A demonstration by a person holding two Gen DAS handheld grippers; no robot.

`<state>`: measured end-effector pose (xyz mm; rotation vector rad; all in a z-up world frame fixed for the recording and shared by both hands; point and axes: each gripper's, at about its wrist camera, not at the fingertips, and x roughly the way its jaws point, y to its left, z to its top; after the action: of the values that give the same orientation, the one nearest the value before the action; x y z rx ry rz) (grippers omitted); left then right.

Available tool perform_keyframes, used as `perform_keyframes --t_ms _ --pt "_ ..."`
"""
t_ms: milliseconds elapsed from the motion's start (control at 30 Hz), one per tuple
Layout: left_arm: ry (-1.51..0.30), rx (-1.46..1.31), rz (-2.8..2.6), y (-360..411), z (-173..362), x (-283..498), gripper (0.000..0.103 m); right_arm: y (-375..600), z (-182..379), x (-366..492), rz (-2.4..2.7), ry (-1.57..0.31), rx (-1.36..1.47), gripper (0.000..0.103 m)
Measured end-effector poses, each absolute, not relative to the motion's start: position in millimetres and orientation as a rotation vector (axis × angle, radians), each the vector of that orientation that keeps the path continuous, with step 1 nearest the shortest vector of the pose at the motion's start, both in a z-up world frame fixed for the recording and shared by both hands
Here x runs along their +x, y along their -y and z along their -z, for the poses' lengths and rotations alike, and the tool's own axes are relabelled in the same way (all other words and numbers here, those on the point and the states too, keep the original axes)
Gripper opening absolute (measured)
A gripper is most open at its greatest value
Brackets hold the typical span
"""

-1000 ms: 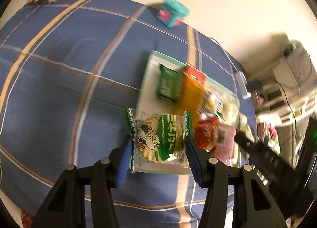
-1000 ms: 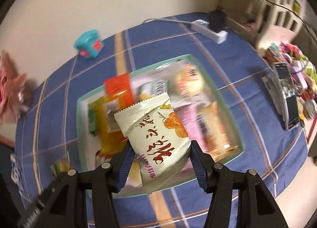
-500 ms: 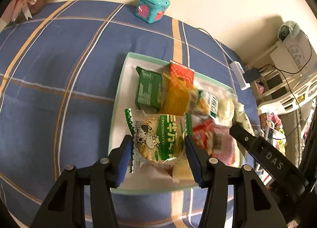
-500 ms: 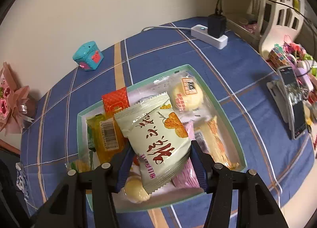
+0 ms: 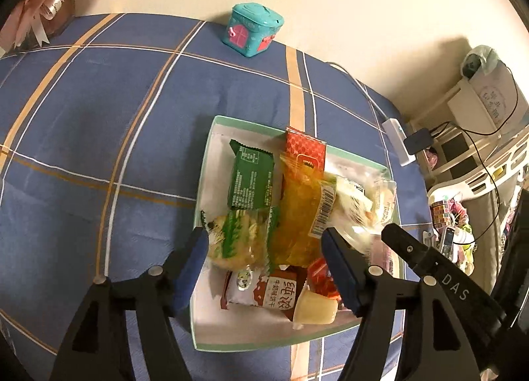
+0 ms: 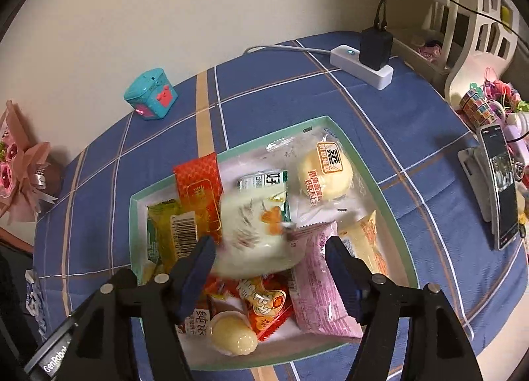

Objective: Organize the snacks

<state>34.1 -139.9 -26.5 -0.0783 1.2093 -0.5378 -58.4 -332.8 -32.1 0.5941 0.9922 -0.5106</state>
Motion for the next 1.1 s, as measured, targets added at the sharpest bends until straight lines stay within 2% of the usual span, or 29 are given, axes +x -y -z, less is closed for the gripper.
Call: perform_keyframes --t_ms 133,200,233,267,300,400,833,1100 --pt "-1.218 -0.031 0.47 132.4 25.1 36.0 0.084 327.2 30.5 -59.9 0.521 -1.031 0.568 0.084" --pt "-1.21 0.036 0.397 126.2 26.3 36.3 0.089 321.4 29.8 -60.0 0.518 -1.053 0.536 0.085" --pt "-1.203 0.079 0.355 123.4 27.6 36.7 0.089 317.9 29.7 -59.8 0.514 -1.062 0.522 0.091" --pt "-1.194 0.112 0.323 121.2 28.8 36.8 0.089 314.4 29.4 -59.7 0.508 -1.068 0.513 0.102" --pt "-1.182 0.146 0.287 117.5 30.2 36.9 0.09 310.5 28.9 -59.9 0.501 -1.068 0.508 0.103" --pt "-1.174 0.169 0.25 108.4 32.2 37.7 0.098 297.6 24.3 -60.7 0.476 -1.07 0.479 0.103" --pt "-1.041 0.229 0.141 76.8 -3.1 2.1 0.098 248.7 -1.9 -76.8 0.445 -1.006 0.361 0.103" --pt "-1.061 0.243 0.127 63.6 2.0 -29.1 0.098 226.3 4.9 -102.1 0.435 -1.019 0.32 0.103"
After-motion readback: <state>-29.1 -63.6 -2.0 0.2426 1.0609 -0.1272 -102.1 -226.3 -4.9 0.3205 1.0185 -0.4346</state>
